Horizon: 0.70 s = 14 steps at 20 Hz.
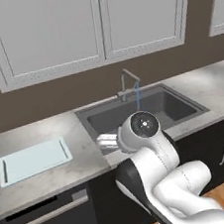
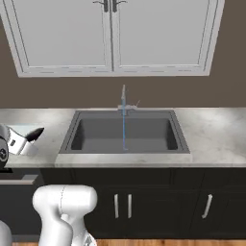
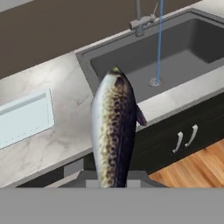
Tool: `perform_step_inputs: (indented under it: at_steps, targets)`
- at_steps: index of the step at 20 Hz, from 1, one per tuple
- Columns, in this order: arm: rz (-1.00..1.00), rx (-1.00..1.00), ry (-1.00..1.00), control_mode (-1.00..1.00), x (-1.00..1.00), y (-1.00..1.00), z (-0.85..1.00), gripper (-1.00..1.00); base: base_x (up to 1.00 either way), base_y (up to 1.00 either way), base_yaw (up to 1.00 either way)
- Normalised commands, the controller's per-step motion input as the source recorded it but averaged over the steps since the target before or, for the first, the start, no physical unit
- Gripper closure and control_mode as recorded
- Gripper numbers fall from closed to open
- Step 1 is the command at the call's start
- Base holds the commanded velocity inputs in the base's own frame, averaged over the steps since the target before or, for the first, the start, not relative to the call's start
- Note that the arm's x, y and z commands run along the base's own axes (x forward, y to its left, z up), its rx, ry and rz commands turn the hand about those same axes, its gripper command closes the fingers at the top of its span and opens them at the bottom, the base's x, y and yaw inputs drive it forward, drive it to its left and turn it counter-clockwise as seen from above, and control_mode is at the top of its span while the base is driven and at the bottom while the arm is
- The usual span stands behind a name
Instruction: Take the fish out of the fridge, briefly rinse it in the sink, and place it on the tray next to the sink.
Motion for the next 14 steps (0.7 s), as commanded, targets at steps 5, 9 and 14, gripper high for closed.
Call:
perform_step_inputs:
  at_steps: [5,9,14]
  targets:
    - [0.0,0.0,0.0,1.0,0.0,0.0,0.0,1.0,0.0,1.0,0.0]
    - [0.0,0.0,0.0,1.0,0.0,0.0,0.0,1.0,0.0,1.0,0.0]
    - [0.0,0.0,0.0,1.0,0.0,0.0,0.0,1.0,0.5,0.94,-0.13]
